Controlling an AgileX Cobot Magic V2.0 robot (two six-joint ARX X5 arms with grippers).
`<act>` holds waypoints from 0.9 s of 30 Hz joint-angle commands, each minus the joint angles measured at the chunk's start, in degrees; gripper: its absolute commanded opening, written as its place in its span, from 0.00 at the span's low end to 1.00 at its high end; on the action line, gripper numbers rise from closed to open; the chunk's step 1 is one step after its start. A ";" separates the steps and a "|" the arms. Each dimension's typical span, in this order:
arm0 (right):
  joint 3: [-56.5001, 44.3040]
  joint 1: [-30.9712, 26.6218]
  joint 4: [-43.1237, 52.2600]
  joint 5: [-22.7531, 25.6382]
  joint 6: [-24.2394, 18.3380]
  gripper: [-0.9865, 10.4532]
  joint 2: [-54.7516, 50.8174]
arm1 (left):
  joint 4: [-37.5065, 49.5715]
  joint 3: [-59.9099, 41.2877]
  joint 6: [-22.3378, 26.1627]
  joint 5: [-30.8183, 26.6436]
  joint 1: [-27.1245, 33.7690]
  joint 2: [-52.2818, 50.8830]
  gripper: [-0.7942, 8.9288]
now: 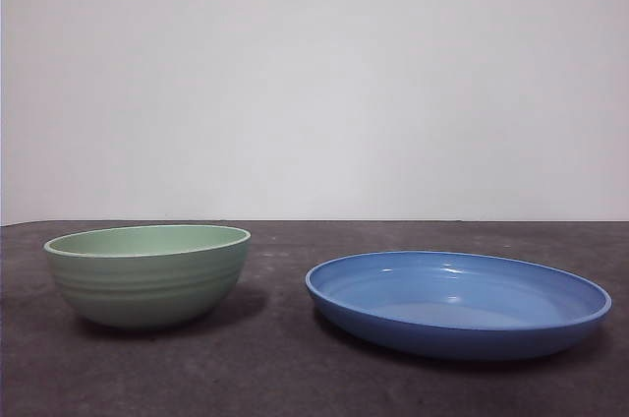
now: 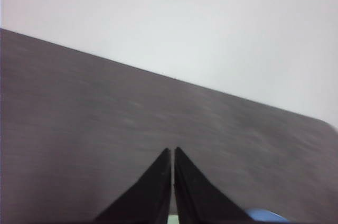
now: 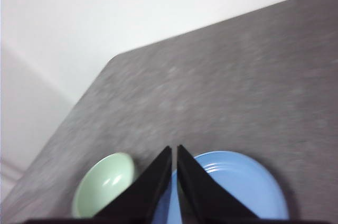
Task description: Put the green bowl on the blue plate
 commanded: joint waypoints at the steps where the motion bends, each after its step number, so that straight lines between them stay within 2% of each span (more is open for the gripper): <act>1: 3.65 4.02 -0.72 -0.46 -1.36 0.10 2.95 | 0.28 3.91 -1.55 5.14 -1.27 3.56 0.09; 6: 10.78 13.03 -6.12 0.22 -8.04 0.10 8.79 | -2.49 9.92 -0.96 8.41 -5.20 9.20 0.09; 12: 17.88 16.87 -12.20 -0.09 -14.45 0.10 15.08 | -6.64 14.19 0.63 14.97 -9.94 14.91 0.09; 16: 18.62 16.90 -14.80 -1.75 -15.76 0.10 16.68 | -7.65 14.19 1.38 16.39 -12.22 16.31 0.09; 23: 18.60 16.90 -15.47 -1.25 -16.66 0.11 17.18 | -8.13 14.19 5.53 16.35 -12.92 16.61 0.12; 25: 18.60 16.90 -15.52 -0.55 -16.63 0.20 17.18 | -8.22 14.19 6.03 16.33 -12.92 16.66 0.13; 27: 18.60 16.90 -15.52 1.18 -16.61 0.37 17.18 | -8.17 14.19 6.10 16.09 -12.92 16.85 0.24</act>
